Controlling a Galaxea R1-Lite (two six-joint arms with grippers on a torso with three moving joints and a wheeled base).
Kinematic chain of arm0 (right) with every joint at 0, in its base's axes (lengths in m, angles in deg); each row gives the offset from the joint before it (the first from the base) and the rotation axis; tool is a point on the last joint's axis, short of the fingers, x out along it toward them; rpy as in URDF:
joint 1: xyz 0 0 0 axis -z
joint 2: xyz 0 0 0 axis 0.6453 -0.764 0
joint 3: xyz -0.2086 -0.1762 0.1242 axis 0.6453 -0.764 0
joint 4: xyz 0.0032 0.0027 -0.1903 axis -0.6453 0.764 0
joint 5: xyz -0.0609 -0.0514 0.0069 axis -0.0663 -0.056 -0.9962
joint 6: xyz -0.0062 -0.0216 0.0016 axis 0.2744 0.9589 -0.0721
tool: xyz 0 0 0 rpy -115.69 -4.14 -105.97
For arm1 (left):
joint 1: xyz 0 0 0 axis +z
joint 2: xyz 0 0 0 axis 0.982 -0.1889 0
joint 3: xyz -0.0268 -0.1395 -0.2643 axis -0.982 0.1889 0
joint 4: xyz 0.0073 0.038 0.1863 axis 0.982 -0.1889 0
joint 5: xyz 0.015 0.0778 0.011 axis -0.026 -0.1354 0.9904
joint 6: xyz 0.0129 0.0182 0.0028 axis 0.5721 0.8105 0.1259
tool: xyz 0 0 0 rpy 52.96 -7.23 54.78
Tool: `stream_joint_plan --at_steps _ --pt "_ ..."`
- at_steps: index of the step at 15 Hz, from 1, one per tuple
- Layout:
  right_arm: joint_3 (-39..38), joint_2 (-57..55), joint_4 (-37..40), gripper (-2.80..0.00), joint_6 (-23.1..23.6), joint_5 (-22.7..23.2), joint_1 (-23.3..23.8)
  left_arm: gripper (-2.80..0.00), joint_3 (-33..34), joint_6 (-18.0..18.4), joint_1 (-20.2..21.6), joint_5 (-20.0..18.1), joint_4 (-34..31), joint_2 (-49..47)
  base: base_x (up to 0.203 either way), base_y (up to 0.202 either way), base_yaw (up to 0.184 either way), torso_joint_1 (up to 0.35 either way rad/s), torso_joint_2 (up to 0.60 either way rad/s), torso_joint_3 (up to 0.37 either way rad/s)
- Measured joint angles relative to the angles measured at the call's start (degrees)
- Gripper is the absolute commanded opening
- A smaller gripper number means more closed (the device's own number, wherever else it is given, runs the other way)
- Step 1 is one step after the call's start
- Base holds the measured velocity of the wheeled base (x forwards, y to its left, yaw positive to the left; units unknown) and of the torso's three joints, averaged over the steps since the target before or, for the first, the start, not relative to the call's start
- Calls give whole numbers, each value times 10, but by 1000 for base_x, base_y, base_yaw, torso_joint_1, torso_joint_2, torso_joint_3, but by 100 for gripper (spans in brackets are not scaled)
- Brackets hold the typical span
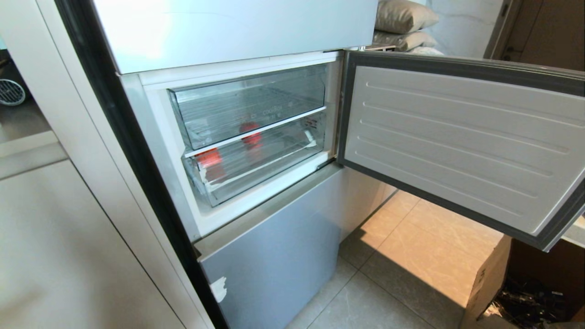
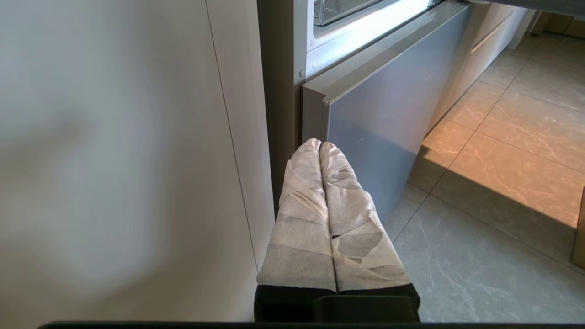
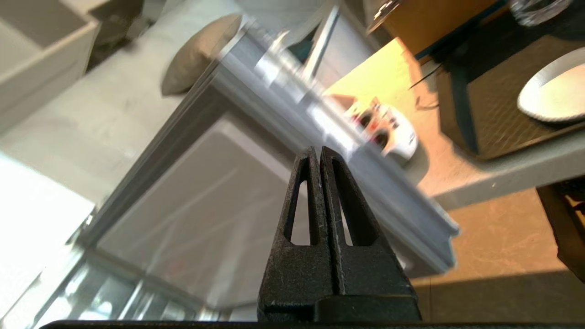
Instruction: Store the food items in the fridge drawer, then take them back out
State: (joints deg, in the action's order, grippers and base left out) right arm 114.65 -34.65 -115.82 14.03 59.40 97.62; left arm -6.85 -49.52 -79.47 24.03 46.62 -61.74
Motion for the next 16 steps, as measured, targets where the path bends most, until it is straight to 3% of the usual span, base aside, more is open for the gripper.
stream_joint_plan --at_steps 5,9,12,16 --pt "89 -171 -63 -280 -39 12 32 -280 0 0 0 0 0 0 0 0 0 0 0 0" --pt "202 -303 -68 -280 -49 21 8 -280 0 0 0 0 0 0 0 0 0 0 0 0" --pt "261 -370 -67 -280 -68 54 -21 -280 0 0 0 0 0 0 0 0 0 0 0 0" --pt "352 -433 -50 -280 -136 131 -46 -280 0 0 0 0 0 0 0 0 0 0 0 0"
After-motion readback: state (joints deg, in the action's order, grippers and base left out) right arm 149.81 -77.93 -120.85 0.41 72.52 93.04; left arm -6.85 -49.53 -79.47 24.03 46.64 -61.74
